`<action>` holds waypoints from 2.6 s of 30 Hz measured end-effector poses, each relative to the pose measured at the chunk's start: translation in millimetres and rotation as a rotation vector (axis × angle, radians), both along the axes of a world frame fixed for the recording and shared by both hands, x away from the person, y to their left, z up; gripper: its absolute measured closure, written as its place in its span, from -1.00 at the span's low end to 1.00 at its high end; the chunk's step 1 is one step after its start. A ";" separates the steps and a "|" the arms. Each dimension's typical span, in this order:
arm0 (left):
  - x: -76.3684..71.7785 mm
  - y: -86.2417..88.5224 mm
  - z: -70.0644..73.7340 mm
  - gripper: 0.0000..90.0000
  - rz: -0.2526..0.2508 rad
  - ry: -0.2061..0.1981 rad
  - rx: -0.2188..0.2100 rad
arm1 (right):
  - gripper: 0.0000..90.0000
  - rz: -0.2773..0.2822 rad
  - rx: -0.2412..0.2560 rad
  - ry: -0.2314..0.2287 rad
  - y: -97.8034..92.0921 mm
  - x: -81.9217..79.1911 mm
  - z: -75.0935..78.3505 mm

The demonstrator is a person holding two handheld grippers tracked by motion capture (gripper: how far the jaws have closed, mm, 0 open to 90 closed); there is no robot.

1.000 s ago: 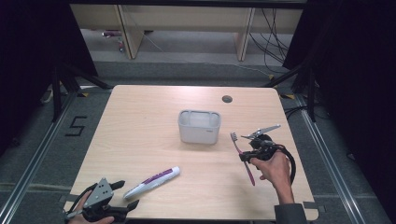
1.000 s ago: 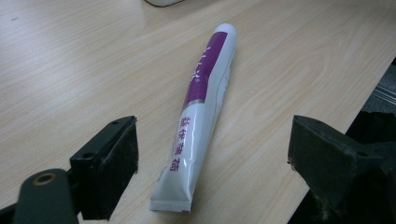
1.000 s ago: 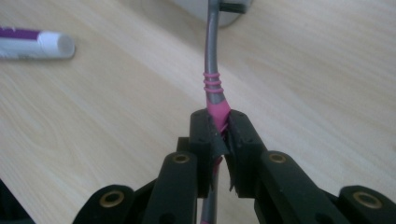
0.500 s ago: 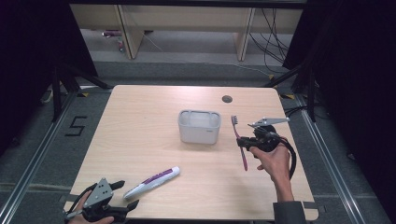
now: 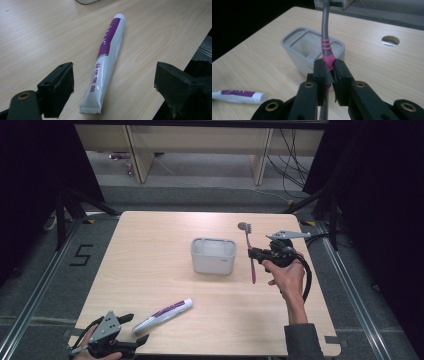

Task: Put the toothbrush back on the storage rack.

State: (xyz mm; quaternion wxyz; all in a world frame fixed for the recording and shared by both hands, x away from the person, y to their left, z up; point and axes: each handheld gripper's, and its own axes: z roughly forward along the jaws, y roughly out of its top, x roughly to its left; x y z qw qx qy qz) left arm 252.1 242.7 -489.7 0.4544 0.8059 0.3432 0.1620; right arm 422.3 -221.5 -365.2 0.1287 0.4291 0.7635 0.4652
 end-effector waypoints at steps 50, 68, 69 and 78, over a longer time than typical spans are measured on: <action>-0.7 0.5 1.7 -0.66 -0.012 0.001 0.008 | 0.81 -0.089 0.151 -0.128 42.9 70.2 13.1; -1.6 -2.0 0.2 -0.66 -0.005 -0.005 -0.007 | 0.81 -0.116 0.140 -0.143 48.1 85.8 -0.9; -1.6 -2.3 0.2 -0.66 -0.004 -0.006 -0.011 | 0.81 -0.118 0.148 -0.125 49.4 85.4 -0.9; -1.6 -2.5 0.0 -0.66 -0.006 -0.005 -0.011 | 0.81 -0.114 0.123 -0.115 52.9 88.6 -16.1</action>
